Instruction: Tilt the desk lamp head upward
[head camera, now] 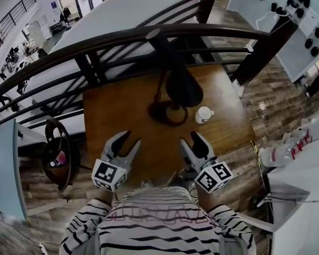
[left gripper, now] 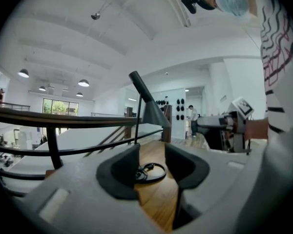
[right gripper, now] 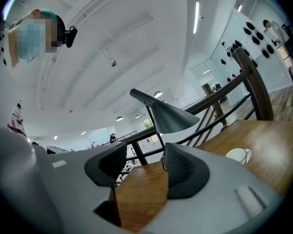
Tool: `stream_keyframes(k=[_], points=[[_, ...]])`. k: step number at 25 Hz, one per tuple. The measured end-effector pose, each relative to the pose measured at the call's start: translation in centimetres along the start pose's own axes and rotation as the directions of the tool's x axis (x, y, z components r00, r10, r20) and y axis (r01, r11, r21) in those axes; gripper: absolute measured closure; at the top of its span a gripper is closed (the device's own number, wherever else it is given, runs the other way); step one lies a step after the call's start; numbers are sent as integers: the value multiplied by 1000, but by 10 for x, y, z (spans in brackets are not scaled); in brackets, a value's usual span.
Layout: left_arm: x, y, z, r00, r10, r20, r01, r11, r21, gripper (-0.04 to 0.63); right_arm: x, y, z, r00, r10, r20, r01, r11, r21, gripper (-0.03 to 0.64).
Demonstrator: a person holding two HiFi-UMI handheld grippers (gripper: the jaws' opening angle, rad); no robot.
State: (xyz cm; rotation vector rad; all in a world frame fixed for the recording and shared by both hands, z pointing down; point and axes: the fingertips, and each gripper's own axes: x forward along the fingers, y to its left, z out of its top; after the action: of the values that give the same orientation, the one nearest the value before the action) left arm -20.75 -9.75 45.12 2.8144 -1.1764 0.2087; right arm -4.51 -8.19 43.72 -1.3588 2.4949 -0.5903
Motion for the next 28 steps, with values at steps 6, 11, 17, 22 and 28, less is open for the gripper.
stream_keyframes(k=[6, 11, 17, 22, 28], points=[[37, 8, 2, 999, 48, -9, -48, 999, -8, 436, 15, -36, 14, 999, 24, -25, -24, 1000, 1, 385], [75, 7, 4, 995, 101, -10, -101, 995, -4, 436, 27, -74, 30, 996, 67, -57, -67, 998, -2, 385], [121, 3, 9, 986, 163, -26, -163, 987, 0, 436, 39, -116, 53, 988, 117, -105, -117, 993, 5, 379], [152, 5, 7, 979, 200, -31, -199, 979, 35, 436, 47, -143, 60, 976, 168, -135, -169, 986, 7, 370], [182, 8, -2, 973, 227, -40, -224, 972, 69, 436, 52, -161, 54, 951, 234, -201, -233, 972, 30, 336]])
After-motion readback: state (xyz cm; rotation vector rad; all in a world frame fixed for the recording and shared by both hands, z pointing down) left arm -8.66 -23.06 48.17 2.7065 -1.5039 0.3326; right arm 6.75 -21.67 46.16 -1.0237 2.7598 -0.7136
